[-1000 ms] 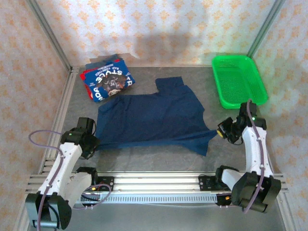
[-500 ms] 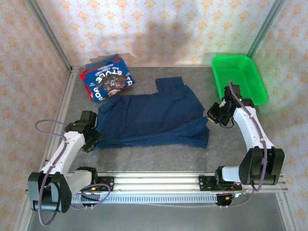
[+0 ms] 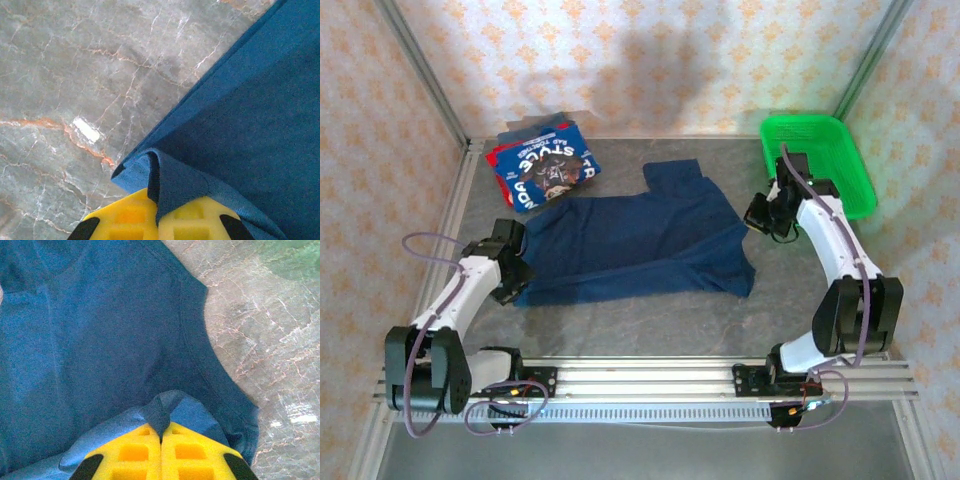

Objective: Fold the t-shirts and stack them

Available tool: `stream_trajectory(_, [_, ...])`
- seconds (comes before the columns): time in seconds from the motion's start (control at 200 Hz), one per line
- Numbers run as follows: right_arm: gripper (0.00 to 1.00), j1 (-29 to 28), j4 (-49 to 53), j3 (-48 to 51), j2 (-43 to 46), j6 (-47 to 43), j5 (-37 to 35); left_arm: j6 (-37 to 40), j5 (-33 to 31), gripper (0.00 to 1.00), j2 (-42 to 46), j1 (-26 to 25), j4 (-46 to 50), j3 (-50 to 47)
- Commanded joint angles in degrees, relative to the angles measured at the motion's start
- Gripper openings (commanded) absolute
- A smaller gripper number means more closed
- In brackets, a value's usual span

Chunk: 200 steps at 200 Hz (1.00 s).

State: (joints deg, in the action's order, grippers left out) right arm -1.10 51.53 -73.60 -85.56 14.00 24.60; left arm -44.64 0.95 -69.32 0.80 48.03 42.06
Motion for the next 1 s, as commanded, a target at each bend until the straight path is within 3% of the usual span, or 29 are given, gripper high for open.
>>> stream_trajectory(0.0, [0.00,-0.54,0.41,-2.56,-1.89,-2.40,-2.07,1.16,-3.32,0.00,-2.12,0.39,-1.20,1.25])
stream_trajectory(0.04, [0.00,-0.74,0.57,-2.92,-2.53,-2.69,-2.19,0.90,-3.54,0.00,-3.01,0.43,-1.69,1.19])
stream_trajectory(0.07, [0.00,-0.87,0.64,-3.12,-2.97,-2.78,-2.35,0.74,-3.75,0.05,-3.78,0.50,-2.12,1.30])
stream_trajectory(0.1, [0.00,-1.04,0.68,-3.32,-3.40,-2.94,-2.32,0.54,-3.99,0.14,-4.63,0.58,-2.25,1.62])
stream_trajectory(0.15, [0.00,-1.39,0.68,-3.78,-4.02,-3.15,-2.40,0.23,-4.27,0.37,-5.69,0.69,-2.29,2.40])
stream_trajectory(0.195, [0.00,-1.81,0.59,-4.16,-4.43,-3.30,-2.38,0.01,-4.53,0.50,-6.33,0.70,-2.12,3.17])
stream_trajectory(0.37, [0.00,-3.35,1.10,-6.44,-6.95,-4.16,-3.14,-1.21,-5.06,0.67,-5.21,0.69,0.24,6.27])
stream_trajectory(0.65, [0.00,-3.73,0.97,-9.54,-10.89,-4.03,-2.87,-2.22,2.57,0.72,1.49,-0.08,0.07,4.76])
stream_trajectory(0.796, [0.00,-3.72,0.51,-9.40,-11.89,-3.82,-3.06,-2.31,8.97,0.67,-1.66,-0.18,-3.64,2.77])
stream_trajectory(0.996, [0.00,-3.71,0.47,-8.49,-11.55,-3.79,-3.11,-3.86,9.46,0.58,-6.66,0.26,-5.97,1.41])
